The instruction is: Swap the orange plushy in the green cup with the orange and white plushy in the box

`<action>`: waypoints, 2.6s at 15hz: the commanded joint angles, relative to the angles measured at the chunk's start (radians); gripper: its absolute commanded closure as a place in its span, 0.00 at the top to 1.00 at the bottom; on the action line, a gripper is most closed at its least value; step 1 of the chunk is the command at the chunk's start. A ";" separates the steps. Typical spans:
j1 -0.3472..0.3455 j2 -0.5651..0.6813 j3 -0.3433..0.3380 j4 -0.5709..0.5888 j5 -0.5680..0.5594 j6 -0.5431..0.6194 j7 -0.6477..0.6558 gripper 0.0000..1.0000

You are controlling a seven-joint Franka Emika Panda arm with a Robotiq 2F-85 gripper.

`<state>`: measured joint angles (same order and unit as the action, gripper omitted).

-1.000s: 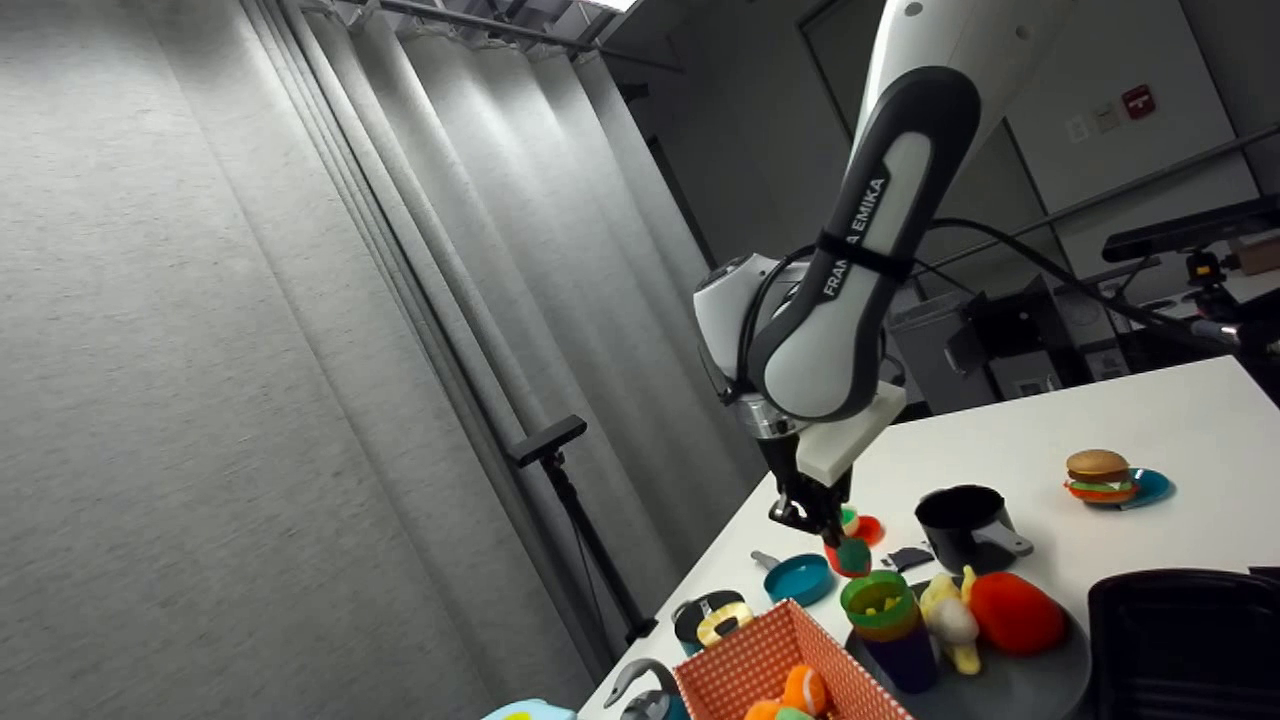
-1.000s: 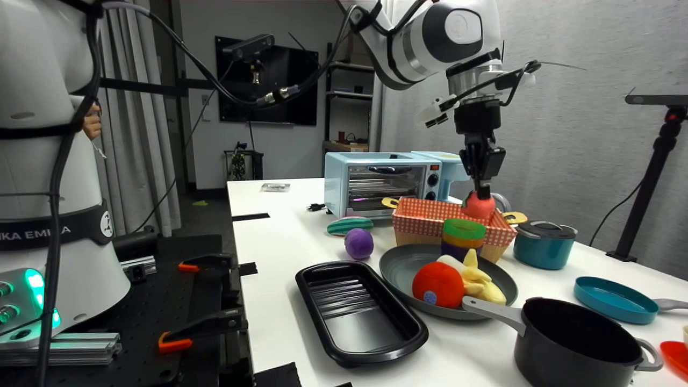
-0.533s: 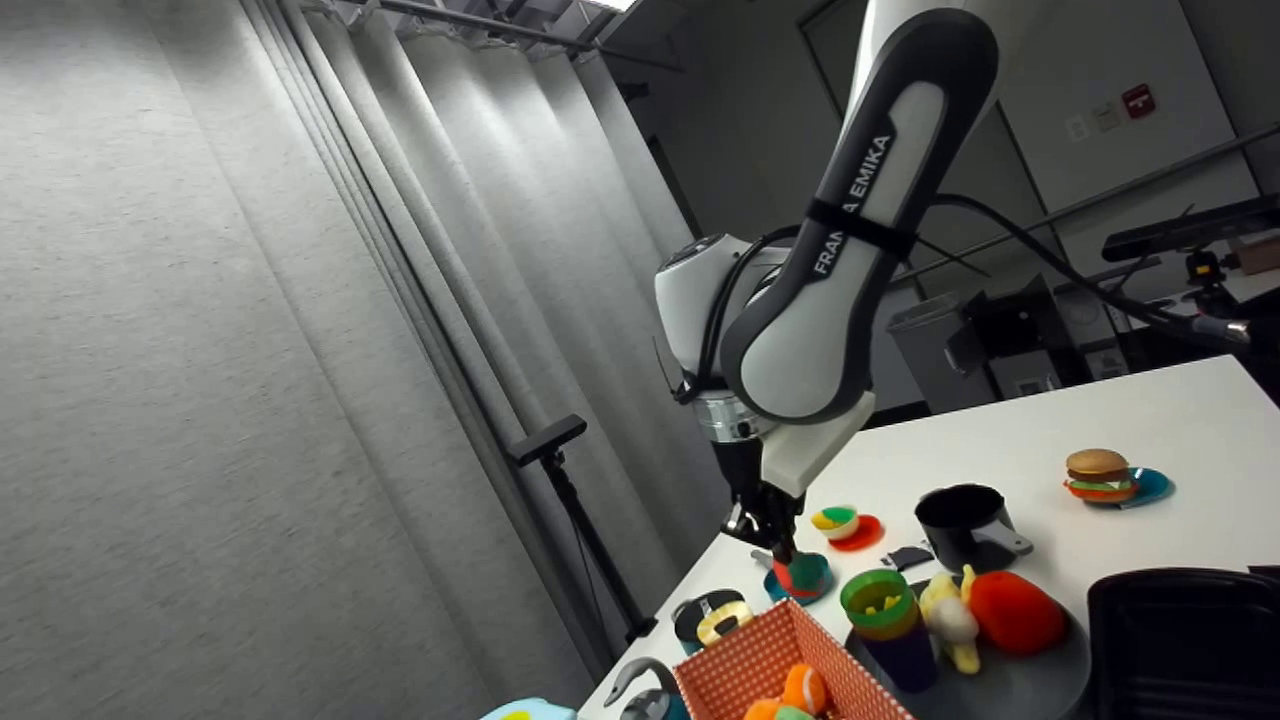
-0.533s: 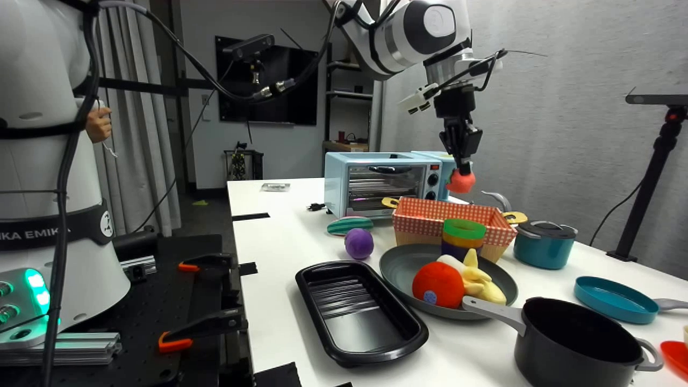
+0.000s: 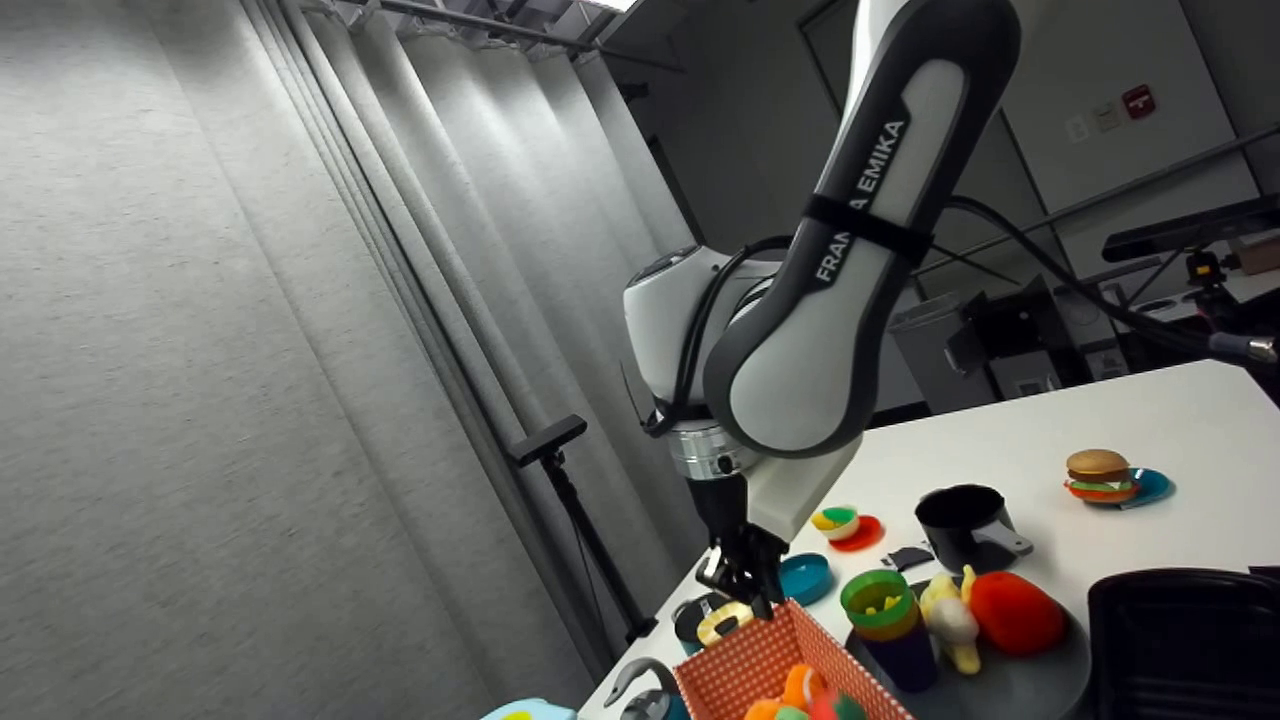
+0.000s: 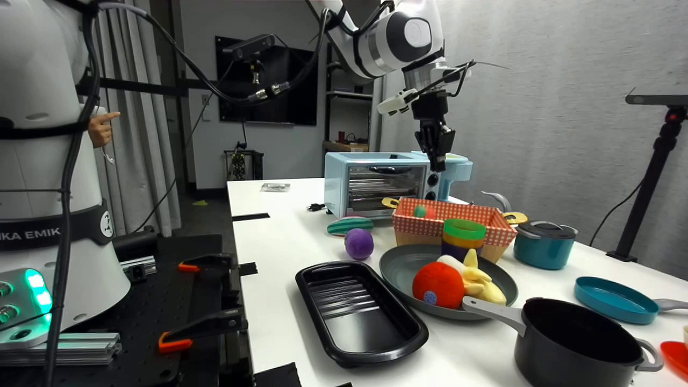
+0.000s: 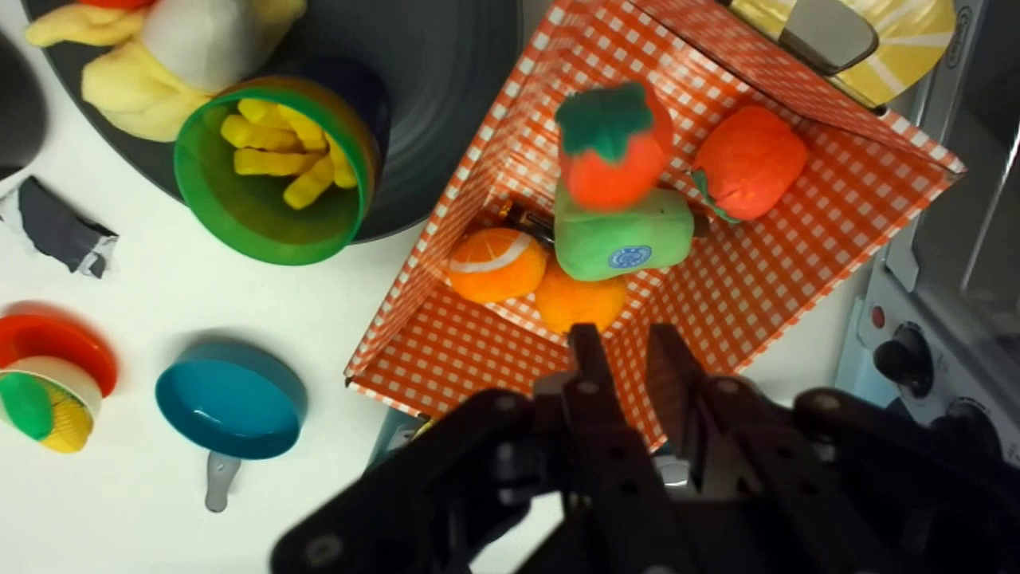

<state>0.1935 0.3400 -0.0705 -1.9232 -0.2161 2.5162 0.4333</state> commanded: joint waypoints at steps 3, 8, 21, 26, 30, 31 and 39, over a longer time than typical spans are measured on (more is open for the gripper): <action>0.009 -0.025 0.000 -0.029 -0.034 -0.001 0.009 0.67; -0.010 -0.050 -0.007 -0.073 -0.014 -0.012 0.000 1.00; -0.045 -0.207 0.012 -0.329 -0.008 -0.009 -0.031 1.00; -0.049 -0.186 0.019 -0.319 -0.010 -0.003 -0.020 1.00; -0.050 -0.145 0.011 -0.250 -0.035 -0.003 -0.017 1.00; -0.051 -0.131 0.010 -0.229 -0.037 -0.005 -0.018 1.00; -0.030 0.030 0.002 -0.027 -0.035 -0.028 -0.042 1.00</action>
<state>0.1616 0.2890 -0.0715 -2.0557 -0.2162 2.5142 0.3918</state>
